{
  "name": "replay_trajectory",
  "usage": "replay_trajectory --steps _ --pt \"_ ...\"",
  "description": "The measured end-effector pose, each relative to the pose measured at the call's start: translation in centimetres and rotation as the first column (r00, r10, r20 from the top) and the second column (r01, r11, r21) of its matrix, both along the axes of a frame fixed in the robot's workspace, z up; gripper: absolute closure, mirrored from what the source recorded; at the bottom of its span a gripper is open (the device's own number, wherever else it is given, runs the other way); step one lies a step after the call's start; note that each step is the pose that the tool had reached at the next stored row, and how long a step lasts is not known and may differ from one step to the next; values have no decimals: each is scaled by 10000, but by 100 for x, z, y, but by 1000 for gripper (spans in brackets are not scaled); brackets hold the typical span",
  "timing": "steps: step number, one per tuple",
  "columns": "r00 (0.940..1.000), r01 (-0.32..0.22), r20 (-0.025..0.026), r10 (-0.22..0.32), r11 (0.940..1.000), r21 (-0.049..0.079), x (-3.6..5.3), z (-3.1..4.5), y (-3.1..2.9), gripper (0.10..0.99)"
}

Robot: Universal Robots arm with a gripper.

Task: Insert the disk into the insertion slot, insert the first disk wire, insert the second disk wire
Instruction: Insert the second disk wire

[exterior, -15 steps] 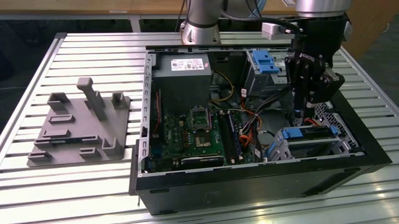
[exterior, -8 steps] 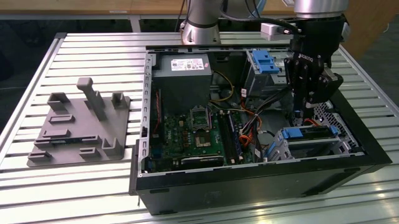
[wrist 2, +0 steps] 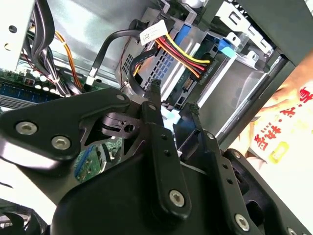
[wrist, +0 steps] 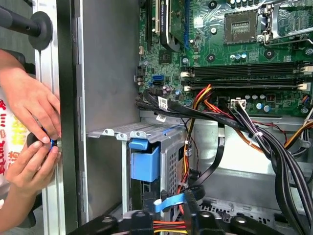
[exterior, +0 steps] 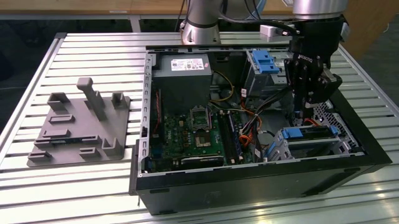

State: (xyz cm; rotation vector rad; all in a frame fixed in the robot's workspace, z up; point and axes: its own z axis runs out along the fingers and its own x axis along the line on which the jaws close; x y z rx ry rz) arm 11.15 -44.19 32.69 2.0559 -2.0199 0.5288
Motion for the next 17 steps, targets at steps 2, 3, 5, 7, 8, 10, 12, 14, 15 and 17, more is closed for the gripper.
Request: replay_trajectory --steps 2,3,5,7,8,10,12,14,15,17 --pt "10000 0 31 0 10000 5 -2 -3 0 784" --pt "10000 0 43 0 10000 3 -3 -4 0 784" --pt "10000 -1 60 1 10000 1 -4 -6 0 851" --pt "10000 0 71 0 10000 5 -5 -9 0 851" --pt "10000 -1 76 1 10000 5 -5 -11 0 851" --pt "10000 -1 83 1 10000 7 -5 -13 0 851" --pt "10000 0 86 0 10000 7 -5 -15 0 851" --pt "10000 0 87 0 10000 7 -5 -15 0 851" --pt "10000 0 86 0 10000 7 -5 -15 0 851" --pt "10000 2 87 -2 10000 8 -4 -16 0 851"
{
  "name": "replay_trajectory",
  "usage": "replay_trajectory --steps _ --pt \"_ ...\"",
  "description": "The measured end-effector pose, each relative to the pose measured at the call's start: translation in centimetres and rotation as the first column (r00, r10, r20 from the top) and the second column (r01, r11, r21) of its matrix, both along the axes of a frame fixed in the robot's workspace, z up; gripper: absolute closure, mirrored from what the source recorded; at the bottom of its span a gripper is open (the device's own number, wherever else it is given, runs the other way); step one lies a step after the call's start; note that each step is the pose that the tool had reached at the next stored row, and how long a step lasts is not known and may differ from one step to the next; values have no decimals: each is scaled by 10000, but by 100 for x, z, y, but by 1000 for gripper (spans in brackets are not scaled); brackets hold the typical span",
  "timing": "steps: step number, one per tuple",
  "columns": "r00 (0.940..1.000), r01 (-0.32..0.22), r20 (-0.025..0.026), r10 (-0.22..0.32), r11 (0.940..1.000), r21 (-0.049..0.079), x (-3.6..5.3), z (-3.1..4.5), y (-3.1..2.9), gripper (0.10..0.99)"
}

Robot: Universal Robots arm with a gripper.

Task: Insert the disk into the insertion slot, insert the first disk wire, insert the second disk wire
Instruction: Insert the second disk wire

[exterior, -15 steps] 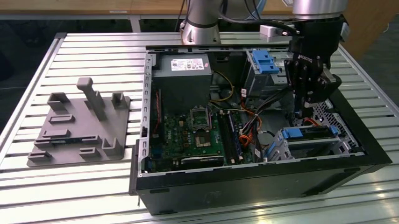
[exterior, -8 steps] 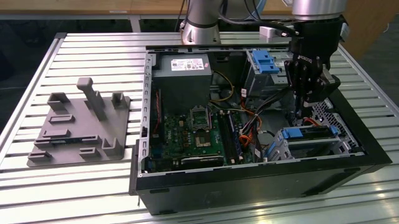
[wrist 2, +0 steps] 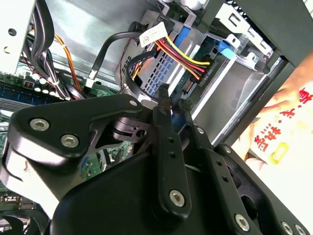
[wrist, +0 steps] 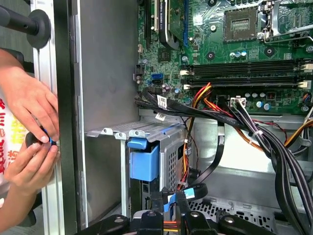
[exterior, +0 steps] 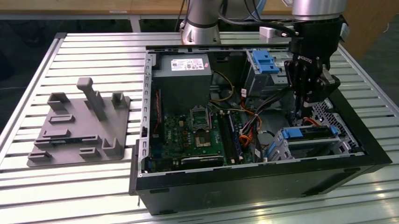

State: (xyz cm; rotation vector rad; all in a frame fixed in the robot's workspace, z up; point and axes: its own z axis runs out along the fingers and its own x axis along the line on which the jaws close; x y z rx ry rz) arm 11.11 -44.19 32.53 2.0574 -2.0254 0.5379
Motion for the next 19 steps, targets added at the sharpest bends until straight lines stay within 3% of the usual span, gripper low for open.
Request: replay_trajectory --steps 3,4,8,17,18,19 --pt "10000 14 -8 -14 10000 1 18 -1 -1 851" --pt "10000 17 -38 -17 10000 0 29 0 0 851" --pt "9997 36 -245 -36 10000 -1 60 0 0 851" --pt "9996 45 -272 -45 10000 0 63 0 -1 851" --pt "9996 45 -282 -45 10000 3 67 0 -3 851" --pt "9995 46 -322 -46 10000 5 75 0 -3 851"
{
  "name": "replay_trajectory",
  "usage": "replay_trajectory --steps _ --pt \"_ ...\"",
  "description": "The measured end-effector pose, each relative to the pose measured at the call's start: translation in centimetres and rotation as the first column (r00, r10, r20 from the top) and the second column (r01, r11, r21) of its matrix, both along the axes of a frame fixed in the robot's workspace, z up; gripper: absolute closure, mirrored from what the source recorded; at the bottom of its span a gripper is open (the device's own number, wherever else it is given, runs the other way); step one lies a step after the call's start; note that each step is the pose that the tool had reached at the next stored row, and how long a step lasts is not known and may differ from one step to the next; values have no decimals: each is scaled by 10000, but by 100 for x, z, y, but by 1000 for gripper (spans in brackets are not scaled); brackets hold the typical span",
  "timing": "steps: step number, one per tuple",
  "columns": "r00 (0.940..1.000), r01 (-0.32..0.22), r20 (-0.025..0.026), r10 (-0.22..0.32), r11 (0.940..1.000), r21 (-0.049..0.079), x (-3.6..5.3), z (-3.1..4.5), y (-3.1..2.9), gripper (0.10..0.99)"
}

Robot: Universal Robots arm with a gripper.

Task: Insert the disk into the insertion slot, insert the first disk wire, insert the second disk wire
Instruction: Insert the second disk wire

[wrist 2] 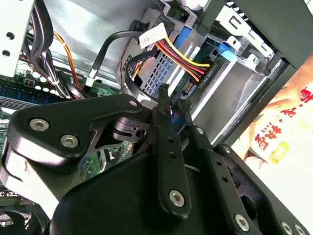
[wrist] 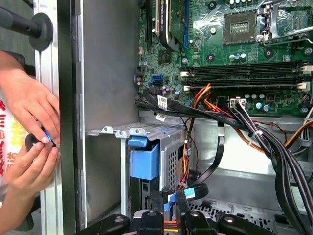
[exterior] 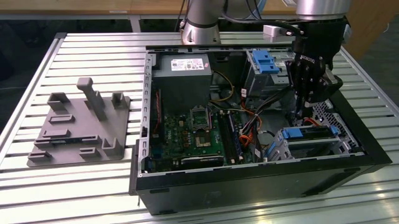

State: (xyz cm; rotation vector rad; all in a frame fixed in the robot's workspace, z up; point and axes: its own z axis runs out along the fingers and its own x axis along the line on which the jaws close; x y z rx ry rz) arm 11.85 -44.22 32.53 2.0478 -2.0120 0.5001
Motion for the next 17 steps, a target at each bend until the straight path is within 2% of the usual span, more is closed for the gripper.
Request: replay_trajectory --steps 3,5,9,13,17 --pt "9999 1 -148 -1 10000 1 18 0 -3 851" --pt "9998 3 -188 -3 10000 6 18 0 -7 851" --pt "9998 1 -193 0 10000 38 19 -1 -28 851" --pt "9998 1 -193 3 9998 198 19 -2 -61 851" --pt "9998 1 -193 3 9997 224 19 -2 -61 851"
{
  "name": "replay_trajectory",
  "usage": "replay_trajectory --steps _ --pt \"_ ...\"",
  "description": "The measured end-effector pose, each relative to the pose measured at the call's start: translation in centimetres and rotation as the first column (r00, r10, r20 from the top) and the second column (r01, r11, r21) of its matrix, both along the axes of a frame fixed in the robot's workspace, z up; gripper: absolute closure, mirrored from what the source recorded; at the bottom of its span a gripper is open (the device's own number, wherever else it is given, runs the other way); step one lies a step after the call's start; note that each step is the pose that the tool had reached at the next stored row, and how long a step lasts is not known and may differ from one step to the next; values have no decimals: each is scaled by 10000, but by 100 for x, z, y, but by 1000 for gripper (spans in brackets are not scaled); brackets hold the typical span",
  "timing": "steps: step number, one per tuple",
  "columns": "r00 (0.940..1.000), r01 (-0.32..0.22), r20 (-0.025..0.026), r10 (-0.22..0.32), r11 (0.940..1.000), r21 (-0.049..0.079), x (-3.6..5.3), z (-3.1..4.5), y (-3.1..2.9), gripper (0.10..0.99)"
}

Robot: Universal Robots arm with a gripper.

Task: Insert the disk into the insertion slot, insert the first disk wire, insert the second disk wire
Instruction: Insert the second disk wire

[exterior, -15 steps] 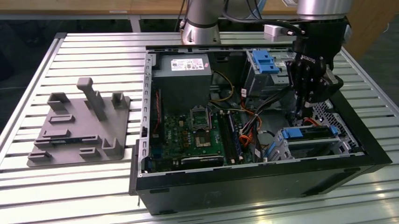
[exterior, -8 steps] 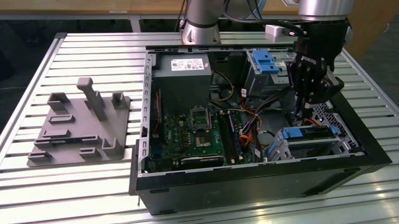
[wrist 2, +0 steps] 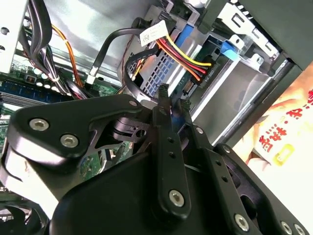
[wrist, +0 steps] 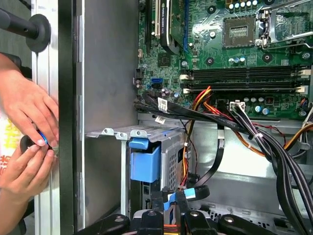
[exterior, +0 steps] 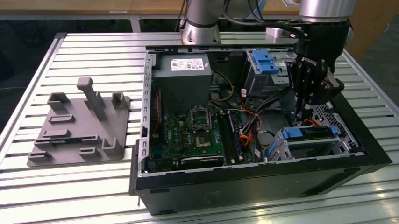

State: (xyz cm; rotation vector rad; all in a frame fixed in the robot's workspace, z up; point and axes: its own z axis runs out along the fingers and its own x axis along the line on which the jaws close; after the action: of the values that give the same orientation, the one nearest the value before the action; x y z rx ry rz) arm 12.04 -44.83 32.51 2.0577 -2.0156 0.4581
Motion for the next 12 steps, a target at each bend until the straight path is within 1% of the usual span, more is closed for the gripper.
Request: replay_trajectory --steps 1,2,3,6,7,9,12 --pt "10000 -1 0 1 10000 4 0 0 0 851" --pt "10000 0 0 0 10000 58 0 0 -1 851" --pt "10000 0 -1 0 9999 156 0 -2 -2 851" --pt "10000 0 0 0 9987 510 0 -5 -5 851" --pt "10000 0 0 0 9983 579 0 -4 -7 851" --pt "10000 0 0 0 9978 659 0 -5 -10 851" --pt "10000 0 0 0 9976 698 0 -6 -11 851"
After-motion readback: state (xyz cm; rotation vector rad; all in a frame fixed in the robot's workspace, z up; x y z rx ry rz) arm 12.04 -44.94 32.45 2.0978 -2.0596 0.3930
